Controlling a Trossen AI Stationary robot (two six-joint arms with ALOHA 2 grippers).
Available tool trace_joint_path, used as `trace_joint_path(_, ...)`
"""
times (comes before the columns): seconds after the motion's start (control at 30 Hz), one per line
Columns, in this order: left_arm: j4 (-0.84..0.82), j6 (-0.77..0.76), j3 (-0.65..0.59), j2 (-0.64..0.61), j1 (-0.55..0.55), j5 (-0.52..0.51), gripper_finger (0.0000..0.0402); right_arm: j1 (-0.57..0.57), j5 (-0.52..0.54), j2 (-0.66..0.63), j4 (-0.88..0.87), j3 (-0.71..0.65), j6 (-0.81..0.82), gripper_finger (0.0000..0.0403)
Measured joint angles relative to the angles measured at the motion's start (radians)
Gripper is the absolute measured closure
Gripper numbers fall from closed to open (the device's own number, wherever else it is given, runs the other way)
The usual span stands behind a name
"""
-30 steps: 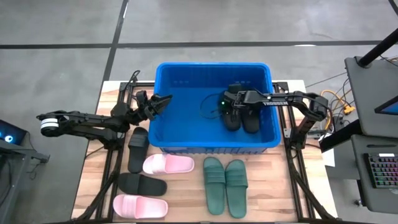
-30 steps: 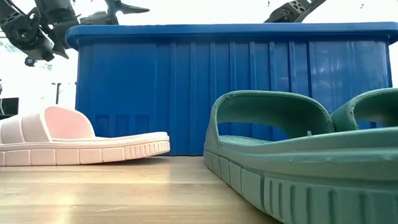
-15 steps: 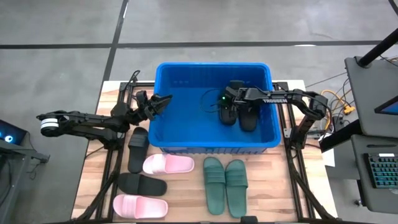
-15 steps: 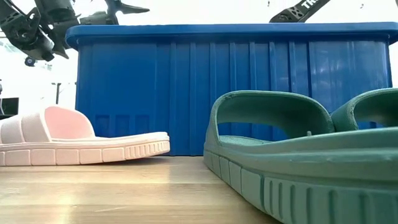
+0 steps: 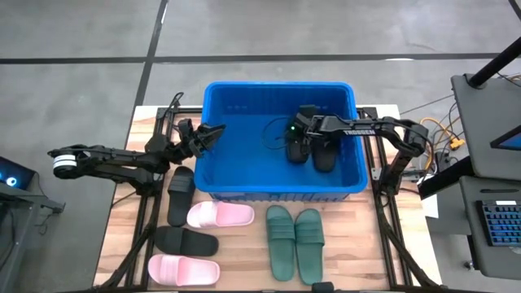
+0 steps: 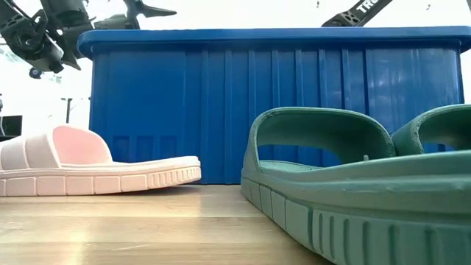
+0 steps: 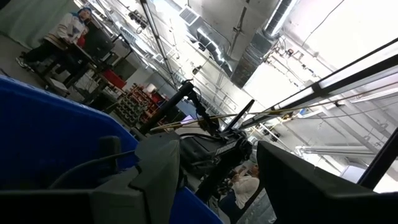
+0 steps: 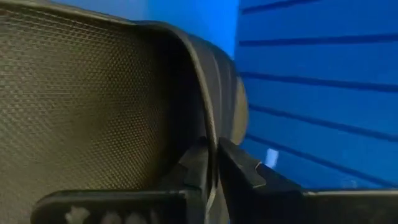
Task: Pick and place slides into bin
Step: Put the black slide into the blue container
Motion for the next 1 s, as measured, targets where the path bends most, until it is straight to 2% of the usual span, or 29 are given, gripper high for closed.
trace_joint_path(0.33,0.000,0.000,0.000,0.000,0.000,0.002,0.0201,-0.004,-0.028,-0.001,-0.062,0.010,0.034,0.0295)
trace_joint_path(0.53,0.000,0.000,0.000,0.000,0.001,0.009,0.0201,-0.005,-0.122,-0.004,-0.157,0.051,0.110,0.0262)
trace_joint_path(0.7,-0.001,0.000,0.000,0.000,0.001,0.023,0.0201,-0.005,-0.151,-0.005,-0.243,0.101,0.173,0.0249)
trace_joint_path(1.0,0.000,0.000,-0.001,0.000,0.001,0.026,0.0201,-0.004,-0.244,-0.008,-0.219,0.158,0.157,0.0255)
